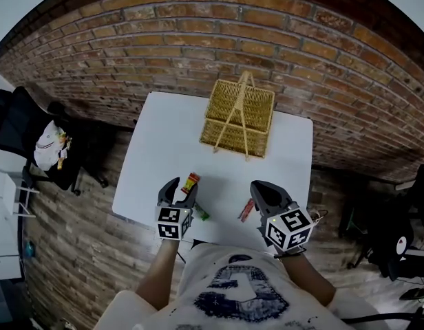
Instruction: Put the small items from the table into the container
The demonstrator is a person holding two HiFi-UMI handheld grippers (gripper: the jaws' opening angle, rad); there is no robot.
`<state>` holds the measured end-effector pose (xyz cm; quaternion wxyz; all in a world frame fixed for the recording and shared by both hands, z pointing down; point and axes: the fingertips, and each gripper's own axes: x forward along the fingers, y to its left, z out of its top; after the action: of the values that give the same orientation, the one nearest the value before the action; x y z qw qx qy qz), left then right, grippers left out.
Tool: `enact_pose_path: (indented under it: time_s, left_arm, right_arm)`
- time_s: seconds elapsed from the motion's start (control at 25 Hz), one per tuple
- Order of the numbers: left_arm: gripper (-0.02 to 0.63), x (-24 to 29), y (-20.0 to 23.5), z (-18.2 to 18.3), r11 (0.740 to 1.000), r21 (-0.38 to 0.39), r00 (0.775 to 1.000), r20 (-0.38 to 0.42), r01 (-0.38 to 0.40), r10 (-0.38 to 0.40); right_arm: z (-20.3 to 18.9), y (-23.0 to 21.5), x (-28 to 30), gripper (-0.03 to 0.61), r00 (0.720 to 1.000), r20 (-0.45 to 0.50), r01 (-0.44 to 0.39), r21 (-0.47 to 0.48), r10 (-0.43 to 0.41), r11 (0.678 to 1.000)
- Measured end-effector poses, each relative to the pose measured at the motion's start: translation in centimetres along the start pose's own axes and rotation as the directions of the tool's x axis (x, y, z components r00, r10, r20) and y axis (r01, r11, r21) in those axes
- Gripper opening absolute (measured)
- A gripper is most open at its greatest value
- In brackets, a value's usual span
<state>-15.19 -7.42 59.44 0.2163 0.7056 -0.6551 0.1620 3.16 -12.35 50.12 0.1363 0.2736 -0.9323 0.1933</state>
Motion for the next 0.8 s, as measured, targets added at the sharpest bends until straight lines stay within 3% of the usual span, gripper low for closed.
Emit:
enact_pose_path:
  time_s: [0.8]
  left_arm:
    - [0.272, 5.3, 1.8, -5.9, 0.999, -0.033, 0.982, -0.190, -0.009, 0.003]
  right_arm:
    - [-0.1, -1.9, 2.6, 0.020, 0.999, -0.051, -0.007, 0.000, 0.007, 1.000]
